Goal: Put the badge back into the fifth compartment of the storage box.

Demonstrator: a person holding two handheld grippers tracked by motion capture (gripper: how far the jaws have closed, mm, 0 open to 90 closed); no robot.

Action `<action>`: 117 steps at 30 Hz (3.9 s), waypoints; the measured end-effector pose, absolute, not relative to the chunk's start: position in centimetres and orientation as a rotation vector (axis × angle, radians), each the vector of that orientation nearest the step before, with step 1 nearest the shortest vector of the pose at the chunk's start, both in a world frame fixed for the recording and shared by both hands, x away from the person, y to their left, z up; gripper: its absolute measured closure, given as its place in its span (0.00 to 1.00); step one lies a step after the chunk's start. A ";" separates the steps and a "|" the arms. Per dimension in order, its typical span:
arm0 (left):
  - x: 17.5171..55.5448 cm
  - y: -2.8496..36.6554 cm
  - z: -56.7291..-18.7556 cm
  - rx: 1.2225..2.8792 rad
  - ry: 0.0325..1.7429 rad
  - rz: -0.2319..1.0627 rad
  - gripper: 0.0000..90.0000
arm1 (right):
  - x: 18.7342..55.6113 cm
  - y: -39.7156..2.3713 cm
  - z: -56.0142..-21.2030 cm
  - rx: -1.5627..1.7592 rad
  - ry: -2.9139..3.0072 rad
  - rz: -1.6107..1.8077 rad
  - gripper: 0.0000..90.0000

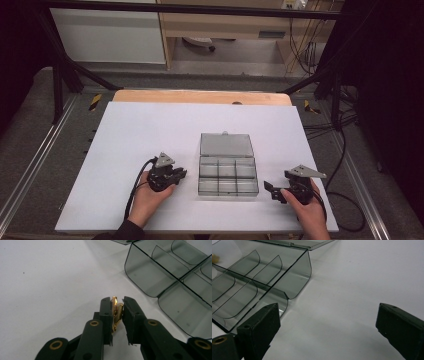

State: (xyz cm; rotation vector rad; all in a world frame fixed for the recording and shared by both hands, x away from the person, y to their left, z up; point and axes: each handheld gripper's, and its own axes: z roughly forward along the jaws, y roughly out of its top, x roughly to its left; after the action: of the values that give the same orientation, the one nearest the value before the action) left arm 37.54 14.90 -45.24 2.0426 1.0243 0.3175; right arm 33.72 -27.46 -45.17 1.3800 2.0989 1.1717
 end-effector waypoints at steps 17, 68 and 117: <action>37.6 14.9 -45.2 2.037 1.024 0.337 0.89 | 33.6 -27.3 -45.1 1.385 2.095 1.169 0.07; 35.4 8.7 -38.9 1.965 0.796 0.322 0.90 | 33.6 -28.2 -45.0 1.390 2.077 1.161 0.07; 34.5 2.9 -40.6 2.058 0.698 0.222 0.90 | 33.6 -28.3 -44.9 1.384 2.075 1.172 0.06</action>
State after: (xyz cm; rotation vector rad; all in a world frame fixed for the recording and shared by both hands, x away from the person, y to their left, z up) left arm 34.48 2.92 -40.63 2.0583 0.6980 0.2220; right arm 33.63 -28.26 -44.93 1.3843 2.0746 1.1719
